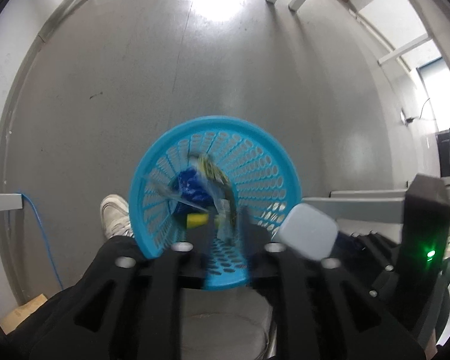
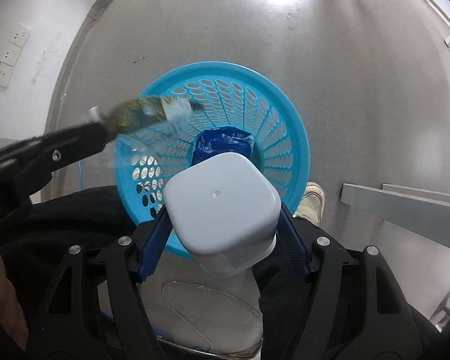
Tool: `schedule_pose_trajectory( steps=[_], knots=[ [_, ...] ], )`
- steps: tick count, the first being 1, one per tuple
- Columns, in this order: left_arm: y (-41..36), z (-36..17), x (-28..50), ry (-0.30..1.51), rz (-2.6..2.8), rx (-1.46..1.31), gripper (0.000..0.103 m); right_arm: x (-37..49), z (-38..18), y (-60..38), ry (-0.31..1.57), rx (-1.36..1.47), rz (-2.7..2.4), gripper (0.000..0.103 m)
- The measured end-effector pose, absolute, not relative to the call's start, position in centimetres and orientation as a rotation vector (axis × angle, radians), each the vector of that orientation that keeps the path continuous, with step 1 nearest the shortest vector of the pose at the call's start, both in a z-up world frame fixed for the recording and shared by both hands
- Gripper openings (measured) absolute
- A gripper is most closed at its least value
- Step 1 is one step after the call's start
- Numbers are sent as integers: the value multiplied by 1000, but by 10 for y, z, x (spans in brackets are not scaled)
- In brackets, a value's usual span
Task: Collect trash
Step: 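Open the left tool over the basket while the right tool releases the cube, then lift both open tools away from the wastebasket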
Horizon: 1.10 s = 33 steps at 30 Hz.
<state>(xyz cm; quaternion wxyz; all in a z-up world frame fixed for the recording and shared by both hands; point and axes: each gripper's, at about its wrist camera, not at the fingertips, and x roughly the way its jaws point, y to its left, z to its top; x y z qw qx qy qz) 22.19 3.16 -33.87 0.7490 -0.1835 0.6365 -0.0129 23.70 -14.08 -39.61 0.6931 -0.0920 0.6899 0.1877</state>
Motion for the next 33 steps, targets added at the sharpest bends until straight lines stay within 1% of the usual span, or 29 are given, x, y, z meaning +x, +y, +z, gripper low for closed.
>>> schedule_pose_trajectory(
  steps=[1,2,9,17,21,24,26,27,28,29,33],
  knots=[
    [33,-337,221,1376,-29,-411,35,236,-397,-140,1545,-204,428,75],
    [33,-335,221,1365,-26,-415,35,236,-399,-140,1541,-207,435,76],
    [40,-334,218,1369,9,-446,36,231,-395,-139,1522,-243,431,76],
    [52,-325,201,1360,44,-496,36,217,-372,-146,1482,-222,440,76],
    [46,-307,184,1312,47,-448,35,204,-353,-152,1437,-238,441,76],
    [47,-294,170,1274,50,-462,36,195,-337,-157,1405,-233,458,79],
    [52,-289,161,1265,56,-491,38,185,-321,-162,1358,-255,448,80],
    [55,-285,156,1263,65,-507,39,178,-311,-164,1322,-277,440,82],
    [56,-279,149,1258,84,-516,42,171,-302,-166,1293,-288,447,87],
    [56,-274,143,1249,100,-514,45,165,-295,-167,1278,-290,463,89],
    [51,-256,119,1210,125,-527,47,144,-272,-179,1238,-269,502,89]
  ],
)
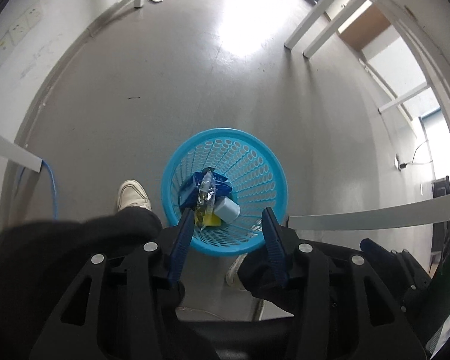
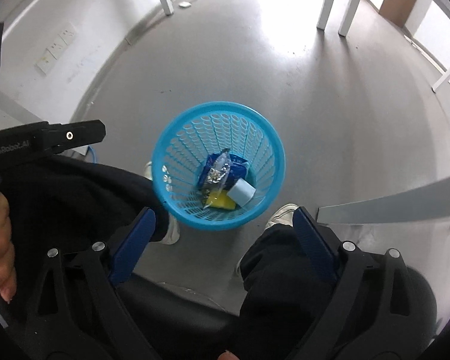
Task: Collect trash
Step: 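Lift both open tools away from the wastebasket, then grasp the white cube with the right tool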
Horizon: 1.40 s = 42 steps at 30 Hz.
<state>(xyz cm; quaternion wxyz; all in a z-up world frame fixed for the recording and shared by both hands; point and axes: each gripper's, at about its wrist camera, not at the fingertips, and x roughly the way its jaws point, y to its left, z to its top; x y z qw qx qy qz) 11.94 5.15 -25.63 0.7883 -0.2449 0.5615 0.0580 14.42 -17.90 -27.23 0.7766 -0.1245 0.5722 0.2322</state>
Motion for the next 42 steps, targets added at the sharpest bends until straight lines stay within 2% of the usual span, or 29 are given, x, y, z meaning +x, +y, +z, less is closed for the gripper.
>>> schedule_pose_trajectory(
  steps=[10,17,22,24,29,36,42],
  knots=[
    [52,-201,55,1038,160,-509,49,98,-217,-195,1162,-222,619,90],
    [43,-141,15,840,166,-332,56,71,-174,-218,1033,-143,619,91],
    [27,-105,-2,734,129,-187,56,56,-140,-230,908,-120,606,93],
    [24,-90,-9,686,113,-156,61,52,-125,-236,871,-101,611,94],
    [26,-57,-12,584,119,-122,68,45,-82,-249,757,-66,606,94],
    [26,-11,-3,504,116,-107,68,46,-24,-258,589,-3,571,94],
    [24,33,13,425,117,-108,75,58,22,-248,503,6,577,94]
  ],
)
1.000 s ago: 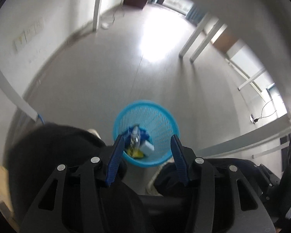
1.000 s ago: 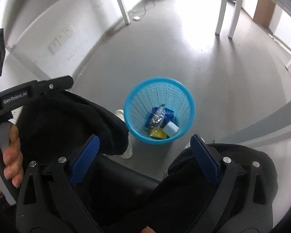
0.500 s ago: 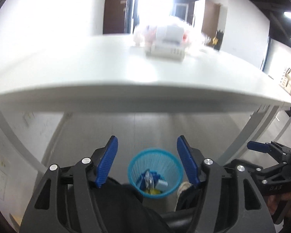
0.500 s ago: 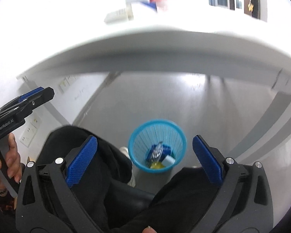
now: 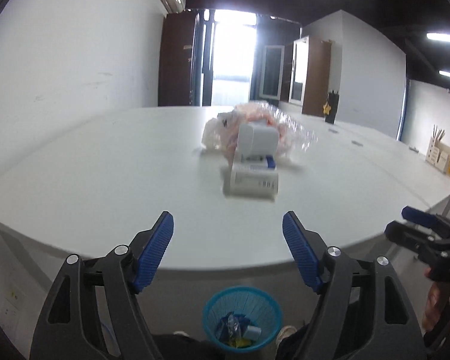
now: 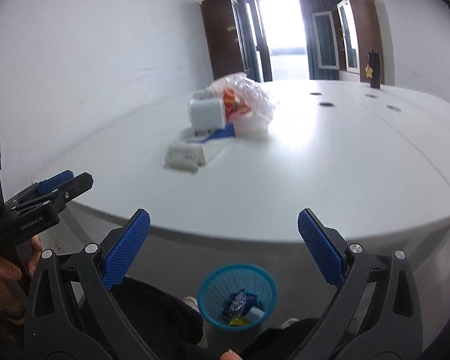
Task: Collect trash
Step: 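Grasp the white cube with the right tool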
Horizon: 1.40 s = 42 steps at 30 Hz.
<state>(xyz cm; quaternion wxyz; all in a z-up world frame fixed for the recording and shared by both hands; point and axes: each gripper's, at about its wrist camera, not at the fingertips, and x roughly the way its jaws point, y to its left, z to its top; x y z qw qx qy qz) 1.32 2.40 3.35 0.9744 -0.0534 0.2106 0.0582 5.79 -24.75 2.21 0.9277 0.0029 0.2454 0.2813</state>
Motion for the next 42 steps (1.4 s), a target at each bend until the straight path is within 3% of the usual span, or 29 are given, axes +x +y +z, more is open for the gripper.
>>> schedule_pose_trajectory(
  steps=[8,18,42],
  knots=[
    [34,72,39,360,97,-178,86,88,65,-235,452,7,562,94],
    [58,39,65,443,77,-150,91,145,98,-185,475,-30,589,95],
    [72,9,89,552,68,-160,91,262,53,-70,642,-164,511,94]
  ],
)
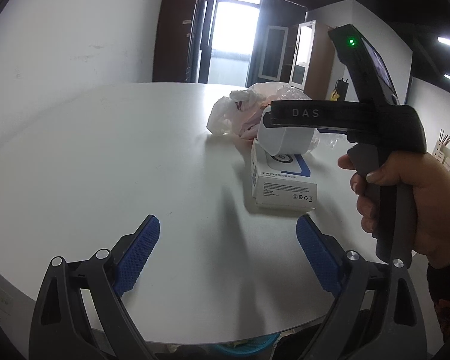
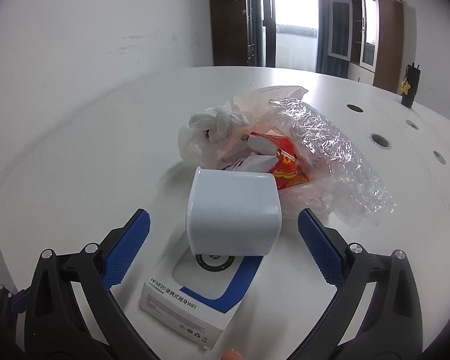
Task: Collect trash
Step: 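Grasp the white cube with the right tool, then grasp the white HP box with the left tool while the right tool holds the cube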
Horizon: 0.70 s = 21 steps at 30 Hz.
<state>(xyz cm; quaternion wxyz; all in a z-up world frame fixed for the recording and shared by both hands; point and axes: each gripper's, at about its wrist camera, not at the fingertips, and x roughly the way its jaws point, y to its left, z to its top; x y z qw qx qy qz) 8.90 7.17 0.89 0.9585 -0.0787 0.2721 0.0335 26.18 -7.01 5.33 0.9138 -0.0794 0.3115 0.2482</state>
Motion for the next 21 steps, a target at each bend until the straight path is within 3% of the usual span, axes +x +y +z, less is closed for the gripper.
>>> schedule_pose_trajectory(
  steps=[3,6,10,21],
  knots=[
    [74,9,87,548,62,-170,91,268,48,-67,656,-174,498,90],
    [76,8,87,556,68,-177,91,274,45,-67,679,-166,499,78],
    [75,5,88,566,68,-183,91,279,41,-69,695,-175,498,56],
    [61,2,89,570,83,-130,91,260,53,-104,661,-153,565,56]
  ],
)
